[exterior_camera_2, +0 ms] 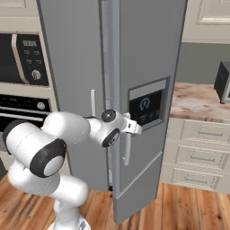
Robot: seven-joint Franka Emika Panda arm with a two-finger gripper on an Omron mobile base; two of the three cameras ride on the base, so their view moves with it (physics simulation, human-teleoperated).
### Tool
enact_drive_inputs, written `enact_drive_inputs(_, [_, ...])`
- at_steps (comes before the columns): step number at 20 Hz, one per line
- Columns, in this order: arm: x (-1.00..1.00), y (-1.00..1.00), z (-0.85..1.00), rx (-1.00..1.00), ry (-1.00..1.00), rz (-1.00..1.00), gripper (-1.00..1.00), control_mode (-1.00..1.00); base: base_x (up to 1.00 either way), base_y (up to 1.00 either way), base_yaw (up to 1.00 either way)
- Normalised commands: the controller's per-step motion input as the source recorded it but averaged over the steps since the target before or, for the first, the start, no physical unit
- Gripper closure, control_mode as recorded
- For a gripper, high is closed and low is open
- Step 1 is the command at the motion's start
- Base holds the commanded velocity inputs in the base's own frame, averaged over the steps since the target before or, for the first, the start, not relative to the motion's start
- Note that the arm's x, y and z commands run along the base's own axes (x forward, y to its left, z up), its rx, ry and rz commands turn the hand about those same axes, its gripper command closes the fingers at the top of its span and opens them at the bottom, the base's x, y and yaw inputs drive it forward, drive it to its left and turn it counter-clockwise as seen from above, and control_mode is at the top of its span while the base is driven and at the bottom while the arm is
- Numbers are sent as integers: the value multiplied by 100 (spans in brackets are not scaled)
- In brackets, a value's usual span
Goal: Move the hot dog bun to the plate on the dining table and place the condiment next to that plate. Then navigate to the fridge and take the sausage and place it on the plate as well.
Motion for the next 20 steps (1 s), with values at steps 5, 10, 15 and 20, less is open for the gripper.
enact_drive_inputs(5, [-35,-6,15,0,-3,6,-100,-100,0,0,0])
enact_drive_inputs(10, [-63,22,51,-8,3,17,-100,-100,0,0,0])
enact_drive_inputs(15, [-70,36,65,-16,6,20,-100,-100,0,0,0])
enact_drive_inputs(20, [-65,40,82,-26,8,21,-100,-100,0,0,0])
